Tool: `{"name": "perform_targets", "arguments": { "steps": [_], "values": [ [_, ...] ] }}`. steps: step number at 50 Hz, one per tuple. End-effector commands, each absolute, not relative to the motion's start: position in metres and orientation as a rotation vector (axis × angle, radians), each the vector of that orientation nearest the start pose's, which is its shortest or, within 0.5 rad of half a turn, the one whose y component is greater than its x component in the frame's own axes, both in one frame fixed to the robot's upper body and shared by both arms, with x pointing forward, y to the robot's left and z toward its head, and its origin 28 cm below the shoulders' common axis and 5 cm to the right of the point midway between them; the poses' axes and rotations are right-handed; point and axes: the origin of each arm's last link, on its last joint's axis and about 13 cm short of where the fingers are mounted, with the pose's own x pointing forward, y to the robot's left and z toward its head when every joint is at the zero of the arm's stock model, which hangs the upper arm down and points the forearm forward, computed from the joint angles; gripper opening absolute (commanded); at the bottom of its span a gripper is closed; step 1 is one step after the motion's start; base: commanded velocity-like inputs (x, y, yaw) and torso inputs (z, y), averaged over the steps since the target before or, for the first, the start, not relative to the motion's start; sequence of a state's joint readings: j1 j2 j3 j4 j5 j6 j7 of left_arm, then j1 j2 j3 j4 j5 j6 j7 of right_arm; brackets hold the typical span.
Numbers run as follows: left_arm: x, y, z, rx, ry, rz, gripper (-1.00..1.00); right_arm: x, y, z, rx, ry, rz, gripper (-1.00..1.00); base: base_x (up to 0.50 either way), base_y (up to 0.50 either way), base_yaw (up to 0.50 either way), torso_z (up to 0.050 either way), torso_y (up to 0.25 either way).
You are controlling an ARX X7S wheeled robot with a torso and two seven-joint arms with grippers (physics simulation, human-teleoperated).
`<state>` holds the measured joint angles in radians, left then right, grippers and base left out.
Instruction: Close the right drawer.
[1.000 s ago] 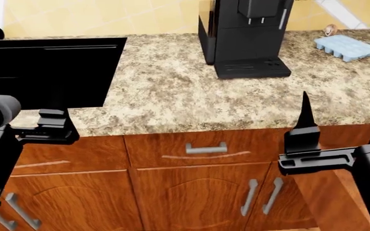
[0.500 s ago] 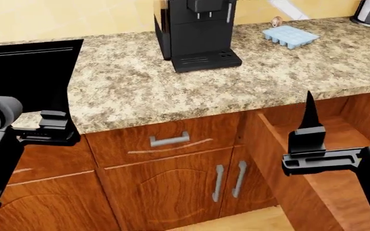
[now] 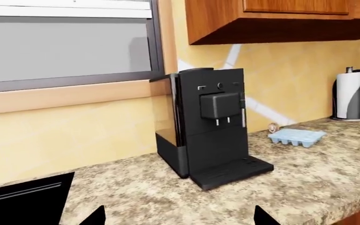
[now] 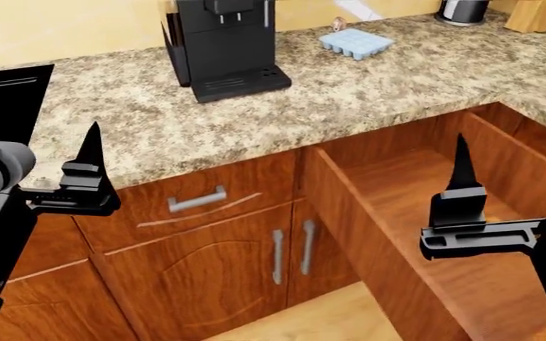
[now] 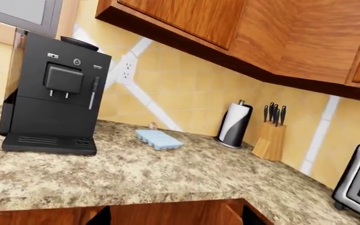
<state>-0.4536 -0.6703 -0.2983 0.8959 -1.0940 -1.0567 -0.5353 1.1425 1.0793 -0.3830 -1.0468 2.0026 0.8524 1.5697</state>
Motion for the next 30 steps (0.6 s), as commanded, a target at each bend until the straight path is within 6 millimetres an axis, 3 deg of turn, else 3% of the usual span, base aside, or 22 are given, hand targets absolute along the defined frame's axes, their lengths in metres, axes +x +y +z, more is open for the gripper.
{"name": "perform_targets", "arguments": {
  "steps": [1, 30],
  "values": [
    [0.1839, 0.2755, 0.2375, 0.100, -0.228, -0.003, 1.00, 0.1181, -0.1252, 0.2783, -0.291, -0.173, -0.104, 1.00, -0.12, 0.05, -0.50, 0.000, 0.000],
    [0.1828, 0.2754, 0.2345, 0.104, -0.226, -0.002, 1.00, 0.1172, -0.1274, 0.2755, -0.290, -0.172, -0.104, 1.00, -0.11, 0.06, -0.50, 0.000, 0.000]
  ]
}}
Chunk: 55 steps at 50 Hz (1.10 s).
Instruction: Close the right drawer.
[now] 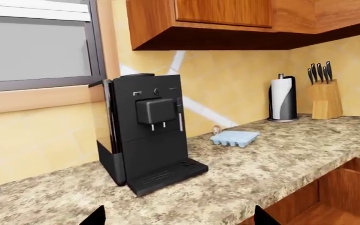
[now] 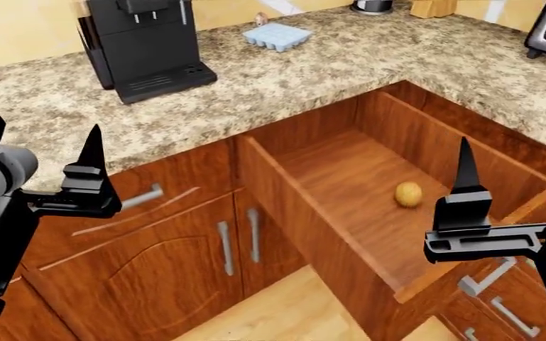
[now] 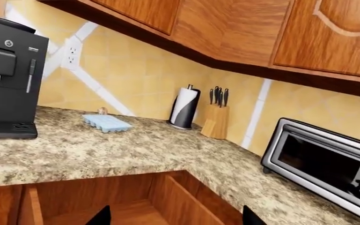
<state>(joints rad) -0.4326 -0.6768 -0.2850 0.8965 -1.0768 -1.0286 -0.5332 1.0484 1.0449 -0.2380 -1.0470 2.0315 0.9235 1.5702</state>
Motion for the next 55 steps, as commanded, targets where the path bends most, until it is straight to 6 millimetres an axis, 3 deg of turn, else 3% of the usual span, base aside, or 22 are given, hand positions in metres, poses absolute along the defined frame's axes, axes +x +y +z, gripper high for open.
{"name": "perform_targets", "arguments": {
  "steps": [1, 38, 55],
  "values": [
    [0.1829, 0.2755, 0.2346, 0.104, -0.226, -0.001, 1.00, 0.1172, -0.1274, 0.2755, -0.291, -0.172, -0.105, 1.00, -0.11, 0.07, -0.50, 0.000, 0.000],
    [0.1833, 0.2752, 0.2348, 0.109, -0.225, -0.001, 1.00, 0.1173, -0.1296, 0.2771, -0.299, -0.173, -0.136, 1.00, -0.09, 0.07, -0.50, 0.000, 0.000],
    [0.1825, 0.2752, 0.2327, 0.108, -0.218, -0.004, 1.00, 0.1170, -0.1267, 0.2762, -0.301, -0.157, -0.101, 1.00, 0.02, -0.02, -0.01, 0.000, 0.000]
  ]
}}
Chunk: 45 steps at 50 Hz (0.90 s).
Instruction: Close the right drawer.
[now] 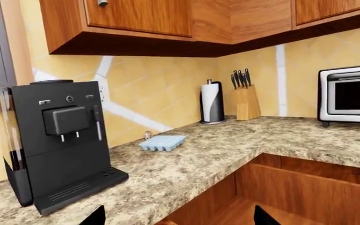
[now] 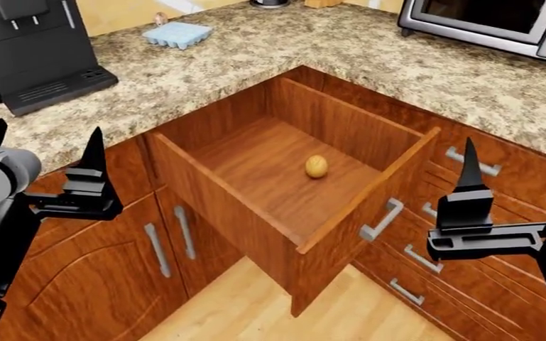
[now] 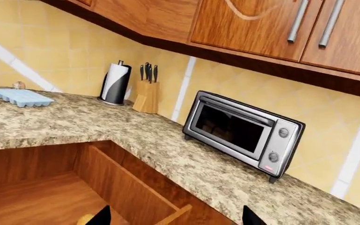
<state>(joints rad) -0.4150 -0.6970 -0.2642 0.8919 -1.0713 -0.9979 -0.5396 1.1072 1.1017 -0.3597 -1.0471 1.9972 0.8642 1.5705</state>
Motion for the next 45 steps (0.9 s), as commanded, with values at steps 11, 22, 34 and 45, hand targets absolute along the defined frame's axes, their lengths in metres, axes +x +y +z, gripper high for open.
{"name": "perform_targets", "arguments": {
  "steps": [11, 22, 34, 45],
  "values": [
    [0.1827, 0.2751, 0.2325, 0.110, -0.218, -0.003, 1.00, 0.1168, -0.1282, 0.2760, -0.305, -0.160, -0.114, 1.00, 0.37, -0.34, 0.00, 0.000, 0.000],
    [0.1833, 0.2751, 0.2336, 0.110, -0.218, -0.004, 1.00, 0.1175, -0.1282, 0.2758, -0.306, -0.154, -0.124, 1.00, 0.37, -0.34, 0.00, 0.000, 0.003],
    [0.1830, 0.2748, 0.2327, 0.112, -0.216, -0.008, 1.00, 0.1190, -0.1266, 0.2751, -0.299, -0.144, -0.130, 1.00, 0.07, -0.07, 0.00, 0.000, 0.004],
    [0.1823, 0.2751, 0.2307, 0.115, -0.214, -0.008, 1.00, 0.1181, -0.1269, 0.2738, -0.291, -0.152, -0.113, 1.00, -0.03, 0.03, -0.12, 0.000, 0.000]
  ]
}}
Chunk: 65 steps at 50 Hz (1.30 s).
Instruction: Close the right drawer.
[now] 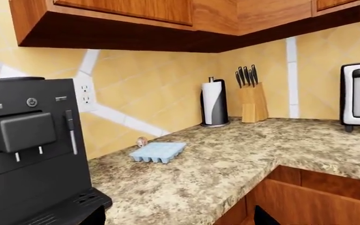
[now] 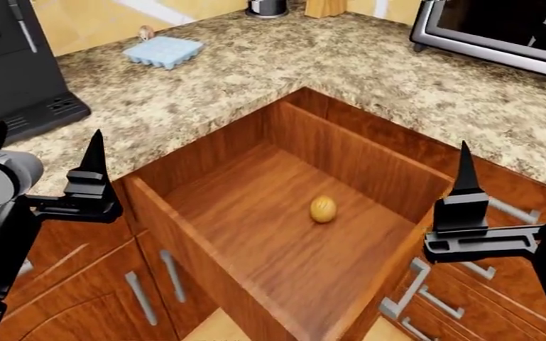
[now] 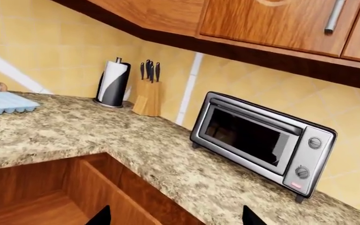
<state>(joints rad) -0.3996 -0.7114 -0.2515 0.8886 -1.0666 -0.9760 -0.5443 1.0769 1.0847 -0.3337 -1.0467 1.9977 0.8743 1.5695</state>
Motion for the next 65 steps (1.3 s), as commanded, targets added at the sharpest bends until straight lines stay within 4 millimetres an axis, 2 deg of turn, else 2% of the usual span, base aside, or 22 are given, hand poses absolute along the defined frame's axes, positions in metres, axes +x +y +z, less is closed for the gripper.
{"name": "perform_targets", "arguments": {
  "steps": [1, 30, 40, 65],
  "values": [
    [0.1824, 0.2750, 0.2305, 0.114, -0.213, -0.008, 1.00, 0.1181, -0.1269, 0.2737, -0.291, -0.154, -0.112, 1.00, -0.12, 0.12, -0.50, 0.000, 0.000],
    [0.1833, 0.2751, 0.2305, 0.118, -0.215, -0.006, 1.00, 0.1183, -0.1274, 0.2720, -0.275, -0.160, -0.114, 1.00, -0.11, 0.13, -0.50, 0.000, 0.000],
    [0.1829, 0.2750, 0.2306, 0.117, -0.212, -0.006, 1.00, 0.1191, -0.1257, 0.2719, -0.266, -0.144, -0.114, 1.00, 0.00, 0.01, -0.03, 0.000, 0.000],
    [0.1825, 0.2742, 0.2277, 0.123, -0.206, -0.010, 1.00, 0.1172, -0.1274, 0.2720, -0.262, -0.160, -0.102, 1.00, 0.52, 0.00, 0.00, 0.000, 0.000]
  ]
}}
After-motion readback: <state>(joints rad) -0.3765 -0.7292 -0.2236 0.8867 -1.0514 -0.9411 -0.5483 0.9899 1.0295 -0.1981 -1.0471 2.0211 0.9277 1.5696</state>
